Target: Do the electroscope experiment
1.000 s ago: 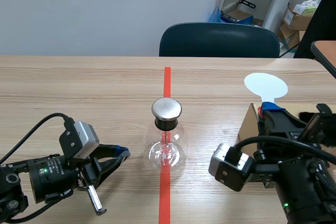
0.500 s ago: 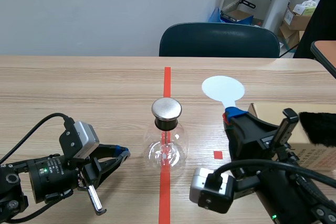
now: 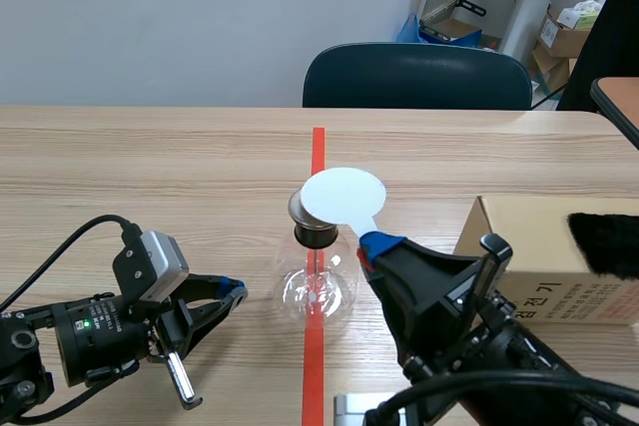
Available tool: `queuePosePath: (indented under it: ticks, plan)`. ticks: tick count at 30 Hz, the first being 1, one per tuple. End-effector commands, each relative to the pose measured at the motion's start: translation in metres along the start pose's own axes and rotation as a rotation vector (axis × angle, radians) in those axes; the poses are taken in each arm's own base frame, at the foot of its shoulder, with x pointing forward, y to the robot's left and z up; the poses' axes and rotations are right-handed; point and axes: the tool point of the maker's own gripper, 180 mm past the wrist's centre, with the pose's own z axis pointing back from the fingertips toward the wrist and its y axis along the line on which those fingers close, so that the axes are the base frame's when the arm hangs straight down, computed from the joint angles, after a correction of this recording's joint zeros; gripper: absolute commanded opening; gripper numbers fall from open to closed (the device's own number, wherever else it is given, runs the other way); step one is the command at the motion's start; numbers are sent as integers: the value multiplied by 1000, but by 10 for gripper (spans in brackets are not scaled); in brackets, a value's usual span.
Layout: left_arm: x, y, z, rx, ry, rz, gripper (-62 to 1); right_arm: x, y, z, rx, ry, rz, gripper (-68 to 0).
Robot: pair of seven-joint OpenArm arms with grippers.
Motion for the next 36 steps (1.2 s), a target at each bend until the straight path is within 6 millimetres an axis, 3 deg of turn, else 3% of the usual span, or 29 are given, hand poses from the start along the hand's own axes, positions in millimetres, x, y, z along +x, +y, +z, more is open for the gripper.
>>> queuePosePath:
  ticks: [1,24,36]
  plan:
    - [13,-1,-5,-5,-43,3,-578,-2,-9,-3,-31,-11,20,-669]
    - [13,-1,-5,-5,-43,3,-578,5,-9,-3,-30,-46,20,-669]
    - [13,-1,-5,-5,-43,3,-578,-49,-10,3,-33,253,15,-669]
